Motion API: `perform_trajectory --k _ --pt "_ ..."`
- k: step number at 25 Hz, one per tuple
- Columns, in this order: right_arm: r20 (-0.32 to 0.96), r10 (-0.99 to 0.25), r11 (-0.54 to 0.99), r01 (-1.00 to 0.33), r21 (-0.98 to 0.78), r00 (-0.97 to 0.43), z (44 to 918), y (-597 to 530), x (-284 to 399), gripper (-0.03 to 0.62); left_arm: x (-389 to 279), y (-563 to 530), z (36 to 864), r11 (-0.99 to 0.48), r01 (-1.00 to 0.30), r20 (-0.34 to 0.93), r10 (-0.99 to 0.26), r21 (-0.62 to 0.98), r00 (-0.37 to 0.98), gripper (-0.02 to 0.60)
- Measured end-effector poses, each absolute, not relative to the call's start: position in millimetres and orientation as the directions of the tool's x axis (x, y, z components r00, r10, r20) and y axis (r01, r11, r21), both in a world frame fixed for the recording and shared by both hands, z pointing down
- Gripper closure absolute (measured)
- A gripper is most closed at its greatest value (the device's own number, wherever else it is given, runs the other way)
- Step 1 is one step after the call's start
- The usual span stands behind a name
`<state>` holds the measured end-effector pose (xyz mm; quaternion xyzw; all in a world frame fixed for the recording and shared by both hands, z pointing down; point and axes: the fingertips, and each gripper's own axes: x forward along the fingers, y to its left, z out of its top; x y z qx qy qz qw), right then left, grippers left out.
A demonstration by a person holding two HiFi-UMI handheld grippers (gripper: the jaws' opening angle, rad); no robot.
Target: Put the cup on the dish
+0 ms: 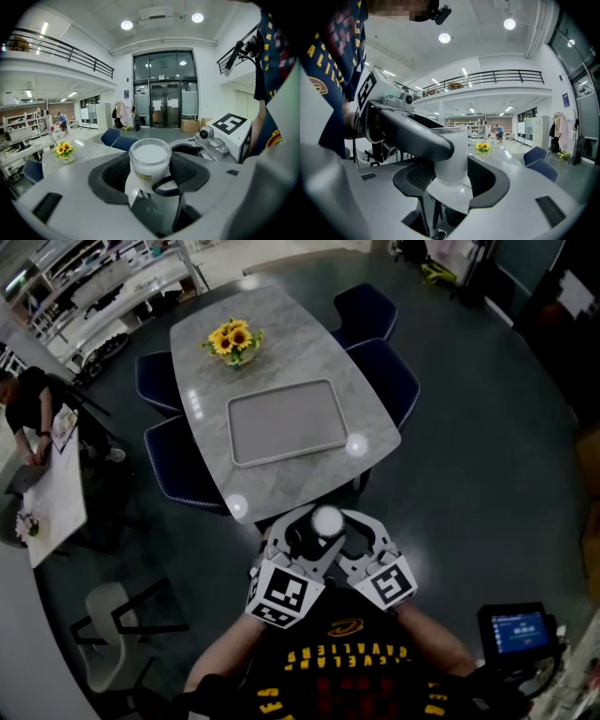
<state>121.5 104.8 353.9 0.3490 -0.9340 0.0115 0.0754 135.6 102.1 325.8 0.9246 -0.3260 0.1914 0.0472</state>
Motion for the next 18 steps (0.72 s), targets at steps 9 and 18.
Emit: perform_trajectory --k 9,18 --pt "0.185 -0.653 0.749 -0.663 0.009 -0.735 366.8 46.9 99.7 0.364 115.2 46.2 343.8 -0.795 -0.606 0.408 -0.560 -0.023 0.721 0.319" --pt "0.214 -0.656 0.742 -0.670 0.008 -0.724 379.9 -31.3 77.6 0.364 92.9 -31.9 357.3 -0.801 -0.598 0.424 -0.546 -0.012 0.723 0.319"
